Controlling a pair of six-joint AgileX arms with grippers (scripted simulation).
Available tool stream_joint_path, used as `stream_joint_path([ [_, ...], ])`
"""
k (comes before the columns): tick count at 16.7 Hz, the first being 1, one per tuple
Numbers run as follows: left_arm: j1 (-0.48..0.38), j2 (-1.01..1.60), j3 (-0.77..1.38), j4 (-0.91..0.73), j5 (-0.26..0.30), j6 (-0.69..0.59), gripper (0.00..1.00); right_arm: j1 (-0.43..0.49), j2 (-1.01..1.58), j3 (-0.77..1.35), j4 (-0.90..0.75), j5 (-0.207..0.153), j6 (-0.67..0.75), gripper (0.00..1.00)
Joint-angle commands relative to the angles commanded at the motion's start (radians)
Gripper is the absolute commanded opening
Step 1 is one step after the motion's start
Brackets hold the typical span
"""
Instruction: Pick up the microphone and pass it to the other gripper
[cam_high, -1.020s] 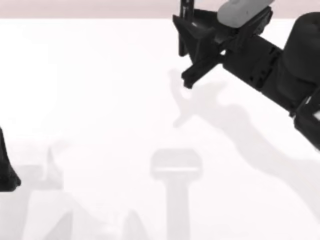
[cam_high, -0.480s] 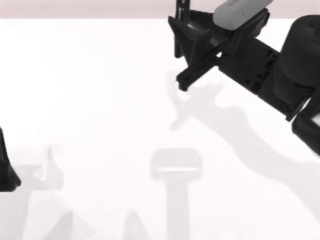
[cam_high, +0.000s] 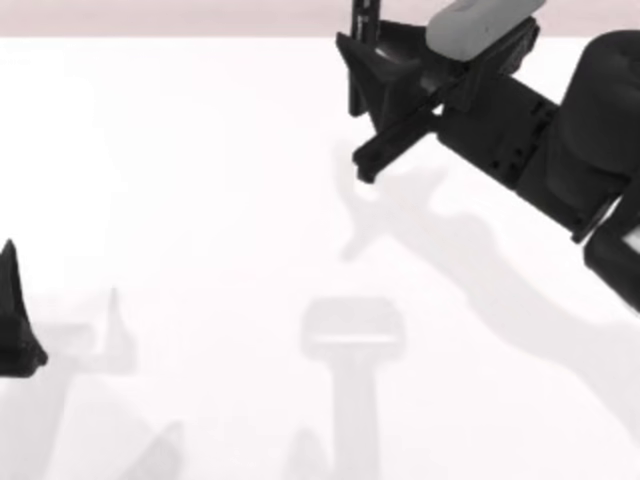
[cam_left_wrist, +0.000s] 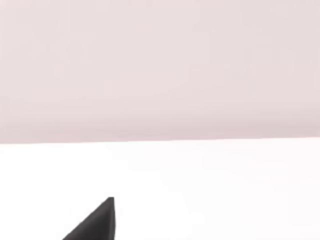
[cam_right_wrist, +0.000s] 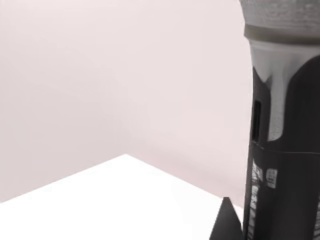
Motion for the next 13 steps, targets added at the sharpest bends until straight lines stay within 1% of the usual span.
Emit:
stream_joint_path([
  [3,-0.064,0.156,0.113,0.054,0.07,0.01,1.0,0.0,0.0,0.0,0.0,0.0,0.0,0.0],
  [10,-0.255,0.705,0.436,0.201,0.28,0.035,1.0,0.0,0.0,0.0,0.0,0.0,0.0,0.0],
  [13,-0.327,0.898,0.559,0.26,0.359,0.044,1.0,0.0,0.0,0.0,0.0,0.0,0.0,0.0],
])
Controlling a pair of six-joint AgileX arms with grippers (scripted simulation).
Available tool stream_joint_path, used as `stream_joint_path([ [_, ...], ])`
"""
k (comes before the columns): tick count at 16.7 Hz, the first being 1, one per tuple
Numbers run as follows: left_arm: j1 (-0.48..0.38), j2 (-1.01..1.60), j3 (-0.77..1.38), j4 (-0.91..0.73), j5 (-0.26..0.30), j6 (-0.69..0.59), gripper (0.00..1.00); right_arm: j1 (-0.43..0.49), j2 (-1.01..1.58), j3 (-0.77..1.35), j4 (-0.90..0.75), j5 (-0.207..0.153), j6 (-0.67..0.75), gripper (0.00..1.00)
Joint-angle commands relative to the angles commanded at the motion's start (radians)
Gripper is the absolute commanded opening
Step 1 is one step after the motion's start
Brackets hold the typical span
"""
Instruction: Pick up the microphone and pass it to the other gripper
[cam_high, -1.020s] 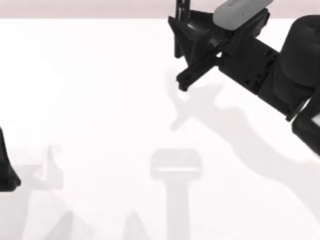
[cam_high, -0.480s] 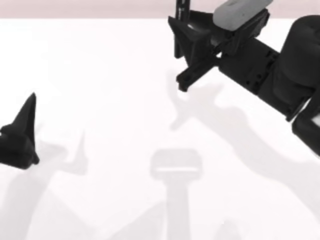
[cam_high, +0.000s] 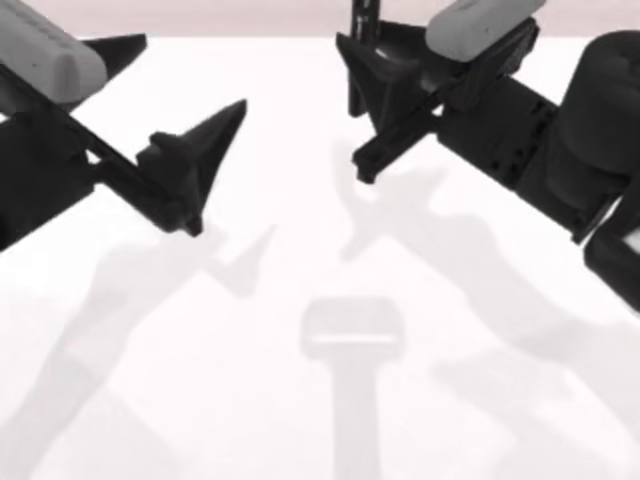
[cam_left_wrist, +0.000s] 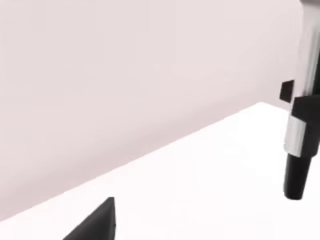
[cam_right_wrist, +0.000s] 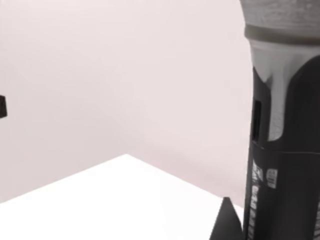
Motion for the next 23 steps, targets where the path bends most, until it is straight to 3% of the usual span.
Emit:
stream_joint_path([
  [5,-0.07,0.167,0.13,0.066,0.077,0.014,1.0,0.0,0.0,0.0,0.0,0.0,0.0,0.0],
  [11,-0.069,0.173,0.134,0.069,0.077,0.014,1.0,0.0,0.0,0.0,0.0,0.0,0.0,0.0],
  [20,-0.199,0.523,0.384,0.168,-0.042,0.013,1.0,0.0,0.0,0.0,0.0,0.0,0.0,0.0],
  [23,-0.215,0.557,0.413,0.179,-0.058,0.012,1.0,0.0,0.0,0.0,0.0,0.0,0.0,0.0],
])
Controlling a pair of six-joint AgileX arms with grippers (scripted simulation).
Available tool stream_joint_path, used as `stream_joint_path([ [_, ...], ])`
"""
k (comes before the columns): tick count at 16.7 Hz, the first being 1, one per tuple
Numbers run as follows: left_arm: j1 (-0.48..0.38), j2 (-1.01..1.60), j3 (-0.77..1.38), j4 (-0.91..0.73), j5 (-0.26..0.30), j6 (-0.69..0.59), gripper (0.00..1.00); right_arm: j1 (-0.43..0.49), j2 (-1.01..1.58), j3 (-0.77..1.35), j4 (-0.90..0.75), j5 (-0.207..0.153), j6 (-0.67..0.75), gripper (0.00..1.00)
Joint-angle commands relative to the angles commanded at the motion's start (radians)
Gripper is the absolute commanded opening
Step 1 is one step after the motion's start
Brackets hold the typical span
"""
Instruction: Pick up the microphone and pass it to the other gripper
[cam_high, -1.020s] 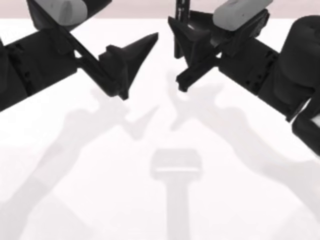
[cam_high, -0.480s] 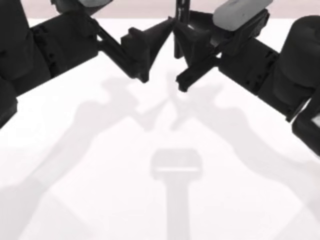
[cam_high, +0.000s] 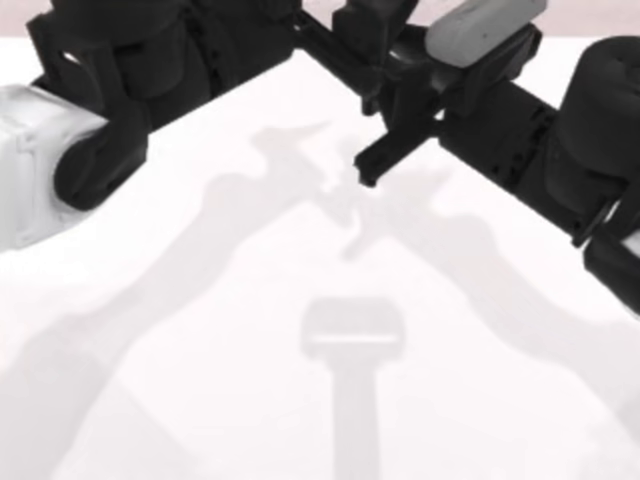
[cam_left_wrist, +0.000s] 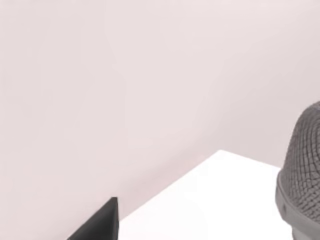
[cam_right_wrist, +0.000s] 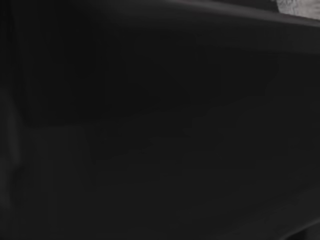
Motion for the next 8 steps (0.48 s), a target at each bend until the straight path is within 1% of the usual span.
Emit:
stream_joint_path([
  [3,0.0,0.0,0.0,0.0,0.0,0.0,1.0,0.0,0.0,0.0,0.0,0.0,0.0,0.0],
  [8,0.0,0.0,0.0,0.0,0.0,0.0,0.62,0.0,0.0,0.0,0.0,0.0,0.0,0.0],
])
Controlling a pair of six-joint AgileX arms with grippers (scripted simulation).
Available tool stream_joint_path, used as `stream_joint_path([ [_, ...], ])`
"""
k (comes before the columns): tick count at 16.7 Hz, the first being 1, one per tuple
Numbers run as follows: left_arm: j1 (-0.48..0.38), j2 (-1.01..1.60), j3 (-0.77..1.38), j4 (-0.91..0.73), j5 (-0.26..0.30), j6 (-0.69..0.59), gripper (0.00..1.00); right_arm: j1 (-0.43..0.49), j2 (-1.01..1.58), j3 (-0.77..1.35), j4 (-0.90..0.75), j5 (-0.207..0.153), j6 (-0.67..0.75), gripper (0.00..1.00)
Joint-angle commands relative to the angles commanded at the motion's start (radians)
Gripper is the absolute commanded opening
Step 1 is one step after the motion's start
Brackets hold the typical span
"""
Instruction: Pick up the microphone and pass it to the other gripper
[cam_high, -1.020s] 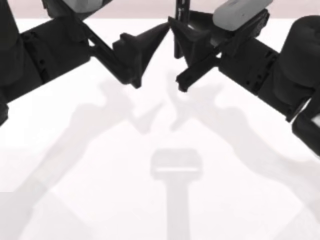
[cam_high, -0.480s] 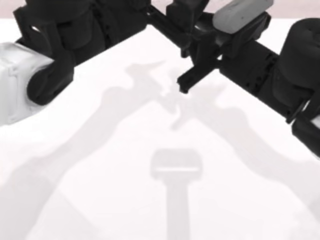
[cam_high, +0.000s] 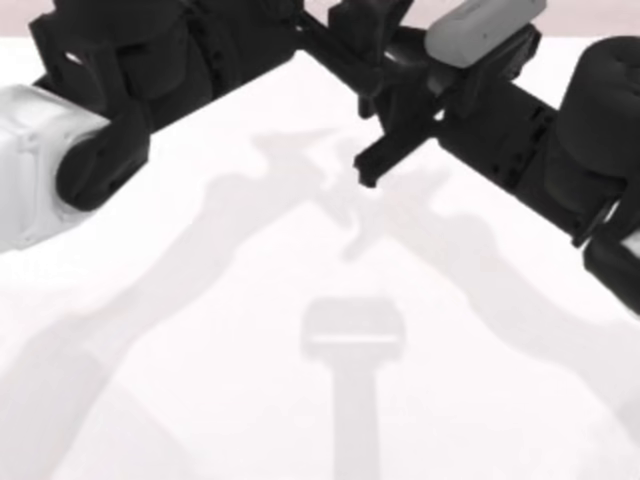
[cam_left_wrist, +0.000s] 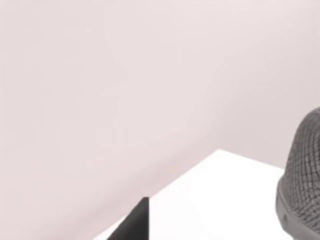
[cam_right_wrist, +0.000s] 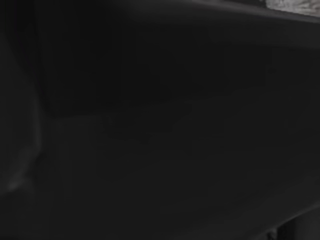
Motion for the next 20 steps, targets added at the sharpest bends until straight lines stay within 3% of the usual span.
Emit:
stream_joint_path([
  [8,0.0,0.0,0.0,0.0,0.0,0.0,0.02,0.0,0.0,0.0,0.0,0.0,0.0,0.0],
  [17,0.0,0.0,0.0,0.0,0.0,0.0,0.0,0.0,0.0,0.0,0.0,0.0,0.0,0.0],
  [20,0.0,0.0,0.0,0.0,0.0,0.0,0.0,0.0,0.0,0.0,0.0,0.0,0.0,0.23],
])
